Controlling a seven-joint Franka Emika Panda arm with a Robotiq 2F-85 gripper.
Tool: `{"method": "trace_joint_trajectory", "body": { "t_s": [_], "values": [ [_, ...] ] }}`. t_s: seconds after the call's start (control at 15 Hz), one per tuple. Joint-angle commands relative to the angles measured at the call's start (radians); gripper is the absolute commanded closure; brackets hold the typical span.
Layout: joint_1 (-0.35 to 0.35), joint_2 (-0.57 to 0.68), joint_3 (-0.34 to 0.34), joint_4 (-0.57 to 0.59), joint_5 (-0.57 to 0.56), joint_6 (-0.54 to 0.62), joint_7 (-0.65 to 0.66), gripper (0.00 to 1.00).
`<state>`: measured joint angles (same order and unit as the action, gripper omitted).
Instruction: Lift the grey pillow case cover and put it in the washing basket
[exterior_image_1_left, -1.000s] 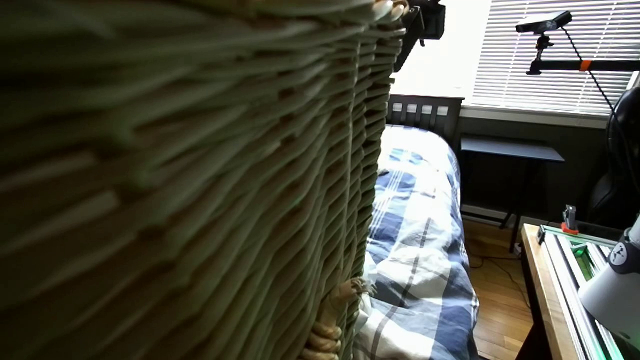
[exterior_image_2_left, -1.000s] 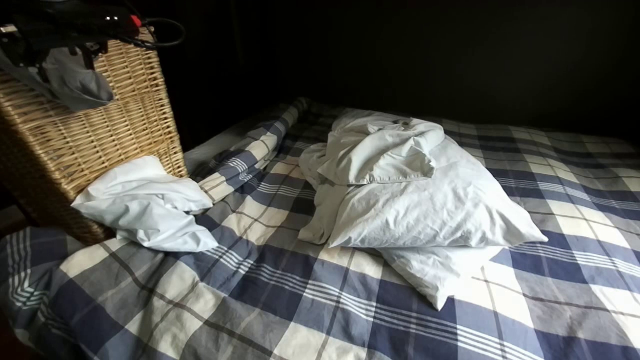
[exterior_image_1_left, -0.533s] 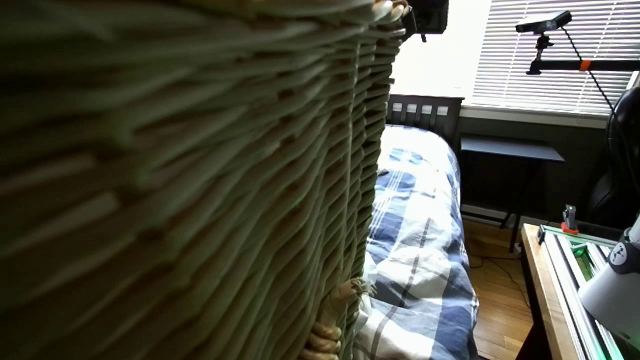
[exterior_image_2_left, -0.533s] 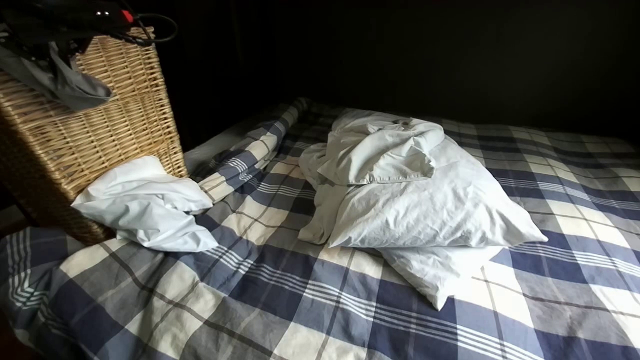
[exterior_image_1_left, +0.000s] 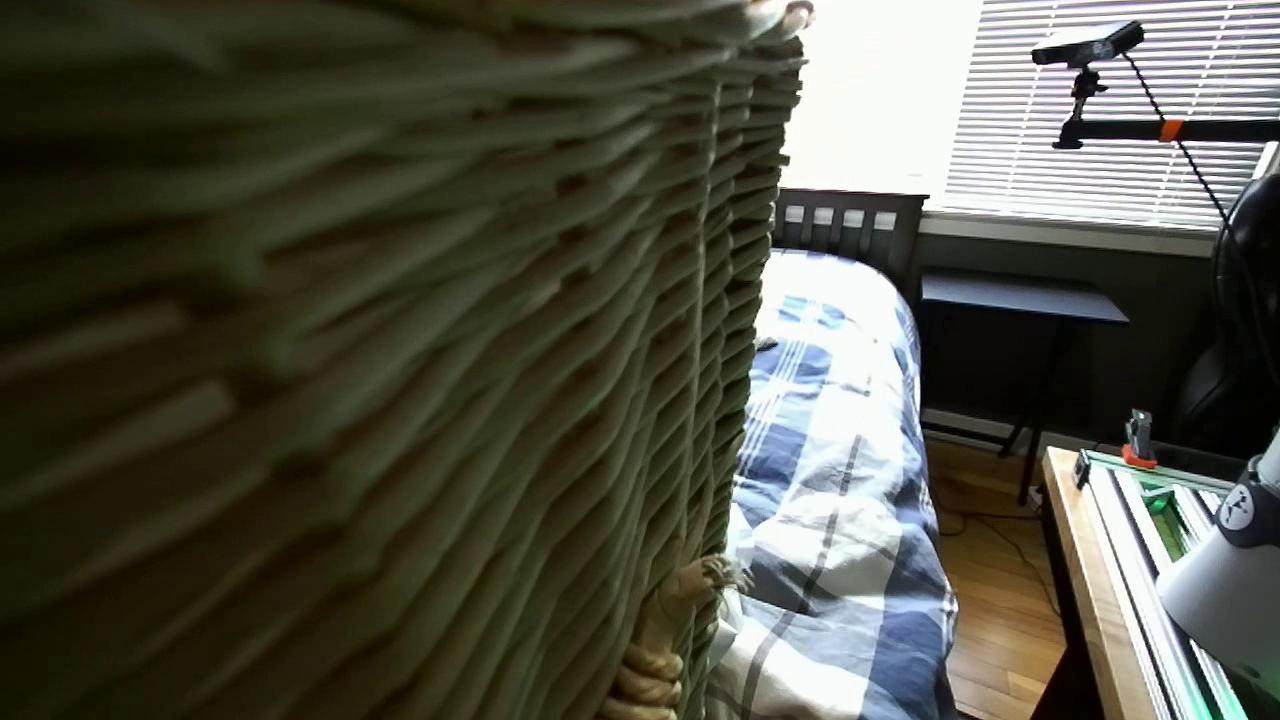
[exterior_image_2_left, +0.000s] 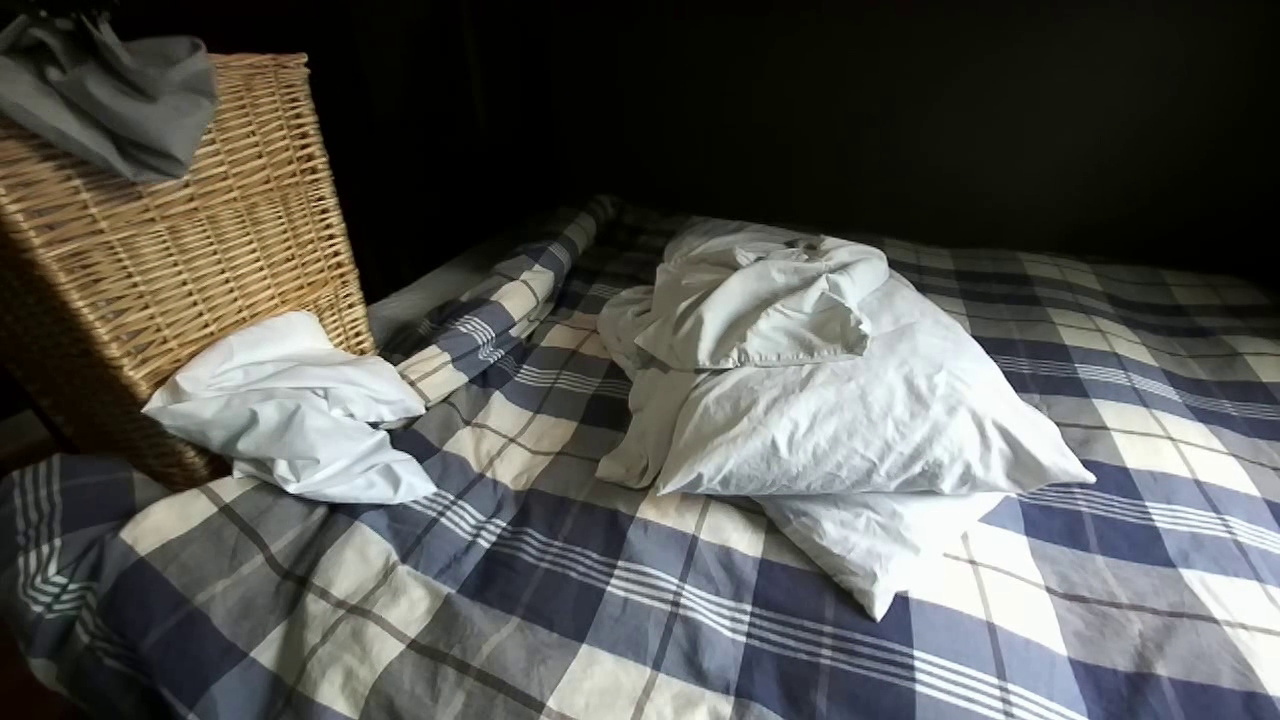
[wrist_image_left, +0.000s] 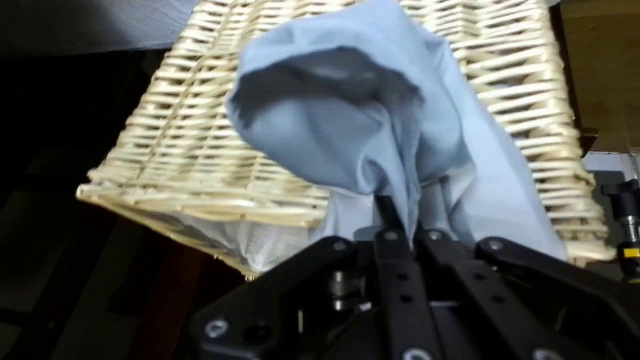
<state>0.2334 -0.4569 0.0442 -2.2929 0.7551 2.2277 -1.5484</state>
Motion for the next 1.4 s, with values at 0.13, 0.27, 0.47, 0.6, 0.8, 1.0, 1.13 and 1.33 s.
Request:
{"method": "trace_joint_trajectory", "body": {
  "t_s": [0.13, 0.27, 0.47, 0.6, 0.8, 1.0, 1.13, 1.33],
  "values": [
    [0.104, 0.014, 0.022, 0.173, 0.068, -0.005, -0.099, 1.00],
    [0.149, 0.032, 0.038, 0.218, 0.107, -0.017, -0.155, 1.00],
    [0.199, 0.066, 0.079, 0.257, 0.159, -0.034, -0.247, 1.00],
    [0.217, 0.102, 0.100, 0.277, 0.179, -0.056, -0.328, 1.00],
    [0.212, 0.161, 0.122, 0.299, 0.183, -0.136, -0.430, 0.73],
    [0.177, 0.209, 0.143, 0.318, 0.154, -0.176, -0.450, 0.60],
    [0.154, 0.232, 0.152, 0.334, 0.132, -0.185, -0.435, 0.44],
    [0.113, 0.247, 0.162, 0.362, 0.050, -0.184, -0.380, 0.22]
  ]
}}
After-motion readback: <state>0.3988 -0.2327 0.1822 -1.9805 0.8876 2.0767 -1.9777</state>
